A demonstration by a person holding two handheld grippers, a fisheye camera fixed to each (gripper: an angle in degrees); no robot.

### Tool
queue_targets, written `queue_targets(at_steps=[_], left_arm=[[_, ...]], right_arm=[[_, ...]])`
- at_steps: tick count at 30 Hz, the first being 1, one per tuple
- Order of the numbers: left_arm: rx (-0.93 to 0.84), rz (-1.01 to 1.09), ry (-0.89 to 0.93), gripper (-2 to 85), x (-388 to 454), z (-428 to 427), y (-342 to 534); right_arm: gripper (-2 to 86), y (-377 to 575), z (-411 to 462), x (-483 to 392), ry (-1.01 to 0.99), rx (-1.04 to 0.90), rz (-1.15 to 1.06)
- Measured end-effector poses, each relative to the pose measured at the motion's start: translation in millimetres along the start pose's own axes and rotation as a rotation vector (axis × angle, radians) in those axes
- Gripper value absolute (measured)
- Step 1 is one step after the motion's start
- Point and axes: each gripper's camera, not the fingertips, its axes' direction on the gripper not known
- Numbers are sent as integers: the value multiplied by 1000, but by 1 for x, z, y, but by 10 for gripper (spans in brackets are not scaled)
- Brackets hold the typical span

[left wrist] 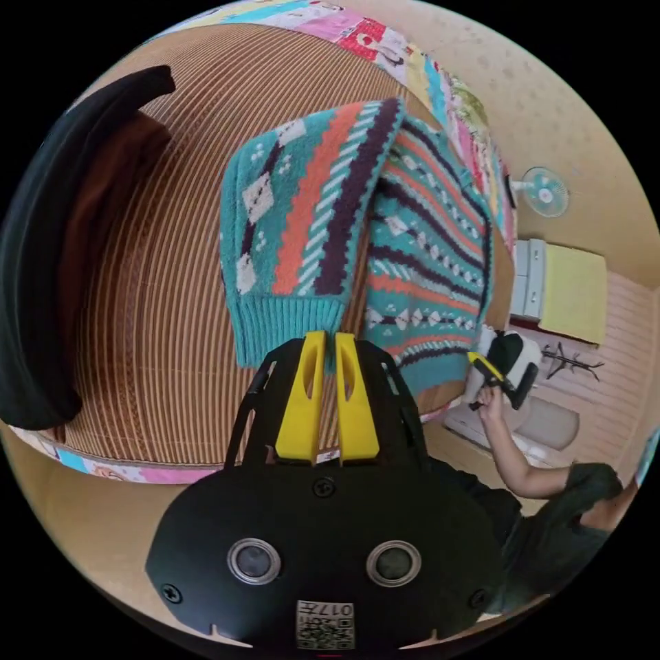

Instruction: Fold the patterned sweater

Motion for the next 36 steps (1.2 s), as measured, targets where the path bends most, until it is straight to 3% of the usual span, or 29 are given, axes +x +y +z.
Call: queue_targets(at_steps=[4, 7, 10, 14, 17, 19, 25, 27, 30, 32, 36], left_arm=[[230, 285, 516, 27, 62, -116, -14], [319, 513, 716, 28, 141, -152, -59], [242, 641, 803, 43, 234, -114, -125], [192, 617, 799, 112, 304, -23, -178], [284, 608, 681, 105, 308, 13, -169], [336, 544, 482, 103, 276, 29, -141], [217, 102, -210, 133, 119, 92, -53], [159, 2, -329, 135, 77, 112, -24], [73, -72, -397, 98, 29, 141, 14], [142, -53, -401, 75, 24, 144, 35], [63, -13, -480, 34, 25, 158, 46]], right_arm=[[3, 4, -19, 30, -88, 70, 117], [3, 19, -31, 44, -135, 100, 188], [3, 36, -44, 53, -170, 125, 235], [3, 54, -68, 70, -164, 145, 263], [4, 63, -91, 90, -164, 161, 287], [5, 67, -104, 104, -166, 166, 305], [13, 60, -138, 132, -124, 162, 295], [18, 47, -143, 130, -88, 145, 255], [24, 21, -131, 118, 33, 66, 198], [28, 16, -101, 108, 100, -37, 180], [31, 41, -103, 84, 154, 12, 184]])
